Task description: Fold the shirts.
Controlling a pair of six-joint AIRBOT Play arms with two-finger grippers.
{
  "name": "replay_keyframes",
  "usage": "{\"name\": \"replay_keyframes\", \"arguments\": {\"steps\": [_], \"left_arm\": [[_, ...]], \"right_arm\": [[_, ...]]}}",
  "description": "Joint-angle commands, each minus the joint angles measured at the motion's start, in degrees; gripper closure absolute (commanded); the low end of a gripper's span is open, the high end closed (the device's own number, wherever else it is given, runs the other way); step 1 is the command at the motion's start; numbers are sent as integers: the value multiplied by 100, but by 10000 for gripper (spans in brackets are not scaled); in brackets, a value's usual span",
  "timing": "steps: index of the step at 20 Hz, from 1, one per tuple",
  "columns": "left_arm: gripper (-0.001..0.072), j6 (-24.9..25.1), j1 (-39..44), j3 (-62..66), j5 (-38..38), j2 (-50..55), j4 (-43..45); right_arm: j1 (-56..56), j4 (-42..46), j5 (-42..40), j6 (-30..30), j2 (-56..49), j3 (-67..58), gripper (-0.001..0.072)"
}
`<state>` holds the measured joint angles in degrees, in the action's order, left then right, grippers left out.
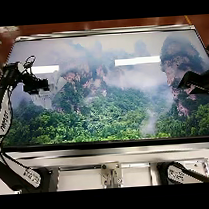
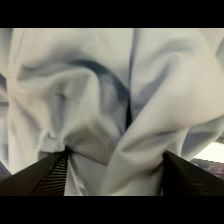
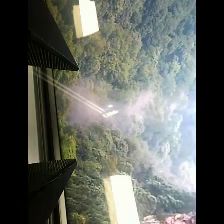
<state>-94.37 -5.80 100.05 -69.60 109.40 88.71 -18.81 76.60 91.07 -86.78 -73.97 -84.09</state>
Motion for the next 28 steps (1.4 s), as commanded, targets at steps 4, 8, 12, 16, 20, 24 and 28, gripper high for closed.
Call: {"name": "replay_keyframes", "arguments": {"steps": [4, 8, 12, 16, 20, 24, 28], "left_arm": [[672, 640, -90, 173, -730, -52, -839], [672, 894, 199, 389, -680, -1574, -1600], [672, 929, 1056, 391, -24, -4083, -1635], [672, 144, 2081, 389, 157, -5278, -1637], [672, -50, 3418, 83, 1062, -5031, -1633], [672, -153, 4588, -590, 2076, -3773, -1635], [671, -153, 5149, -704, 1759, -1921, -2444]], "right_arm": [[4, -24, 146, -2, -2, -4, 41], [4, -210, -17, 168, 0, -7, 41], [4, -457, 649, 844, 356, -7, 42], [0, -1088, 503, 730, 1246, -7, 41], [0, -1027, 691, 702, 2072, -4, 42], [0, -898, 861, 577, 2332, -4, 41], [0, -874, 791, 577, 2332, 389, 41]]}}
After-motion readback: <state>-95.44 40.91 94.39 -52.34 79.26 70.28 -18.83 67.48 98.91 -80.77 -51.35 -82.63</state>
